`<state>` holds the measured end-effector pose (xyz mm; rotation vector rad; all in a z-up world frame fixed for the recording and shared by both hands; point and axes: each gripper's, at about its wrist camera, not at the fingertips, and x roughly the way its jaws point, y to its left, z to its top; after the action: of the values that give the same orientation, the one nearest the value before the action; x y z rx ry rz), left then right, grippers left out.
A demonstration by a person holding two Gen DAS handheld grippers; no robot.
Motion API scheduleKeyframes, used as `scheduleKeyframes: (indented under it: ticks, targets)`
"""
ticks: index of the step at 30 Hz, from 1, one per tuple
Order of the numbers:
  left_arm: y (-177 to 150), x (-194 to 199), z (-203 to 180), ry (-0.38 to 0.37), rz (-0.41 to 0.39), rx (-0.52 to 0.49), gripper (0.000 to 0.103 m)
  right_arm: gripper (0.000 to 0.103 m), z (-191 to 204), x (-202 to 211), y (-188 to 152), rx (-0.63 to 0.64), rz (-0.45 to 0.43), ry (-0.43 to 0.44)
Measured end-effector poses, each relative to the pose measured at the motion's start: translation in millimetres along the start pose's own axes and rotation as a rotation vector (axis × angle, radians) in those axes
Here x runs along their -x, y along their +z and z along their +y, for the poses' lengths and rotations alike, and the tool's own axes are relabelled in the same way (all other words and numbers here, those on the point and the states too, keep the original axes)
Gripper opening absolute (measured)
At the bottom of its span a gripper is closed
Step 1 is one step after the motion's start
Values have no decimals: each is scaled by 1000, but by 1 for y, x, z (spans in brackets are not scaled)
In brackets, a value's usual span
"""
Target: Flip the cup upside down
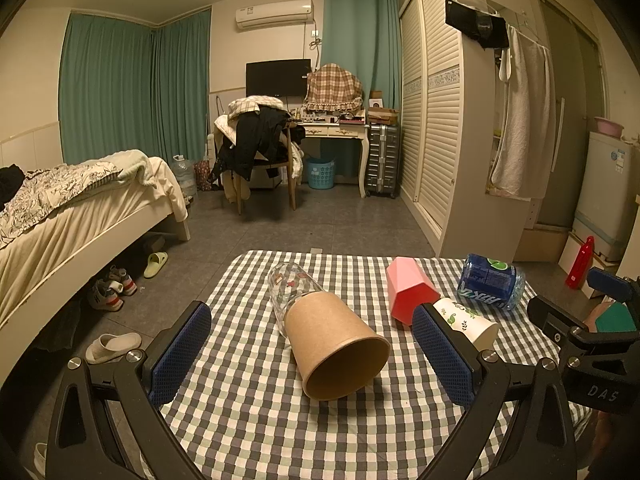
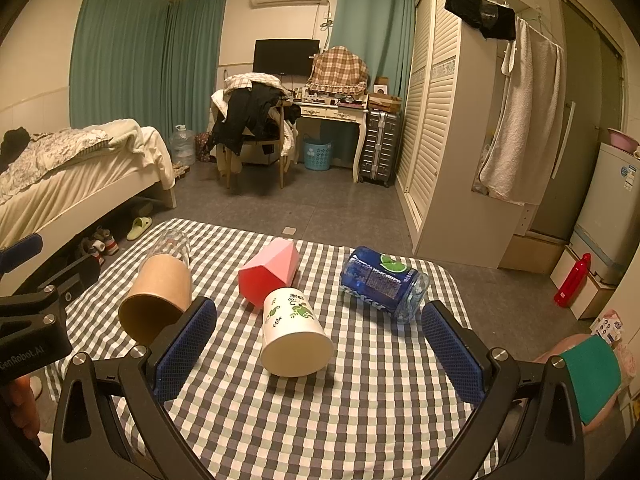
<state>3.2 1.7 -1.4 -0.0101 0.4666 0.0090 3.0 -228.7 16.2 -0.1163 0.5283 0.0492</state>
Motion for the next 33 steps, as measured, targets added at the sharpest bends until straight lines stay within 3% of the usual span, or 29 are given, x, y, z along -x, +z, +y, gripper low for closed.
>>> scheduleKeyframes:
  ticks: [8, 15, 19, 23, 29, 33]
  targets:
    - [-7, -12, 14, 6, 16, 14, 103, 103, 7, -12, -5, 11, 26, 9]
    - [4, -38, 30, 67, 43, 28, 103, 103, 19, -42, 18, 20, 88, 55]
    - [-1, -53, 43, 84, 76, 56, 103, 103, 31, -80, 40, 4, 147, 93]
    - [-4, -65, 56, 108, 105, 80, 103, 103, 44, -135, 51, 4, 251, 72]
    - [-5, -80, 75, 80, 142, 149, 103, 103, 58, -199, 38, 7, 409, 34]
    - [-6, -90, 80, 69, 165, 178, 103, 102, 63, -223, 29, 29, 456, 7]
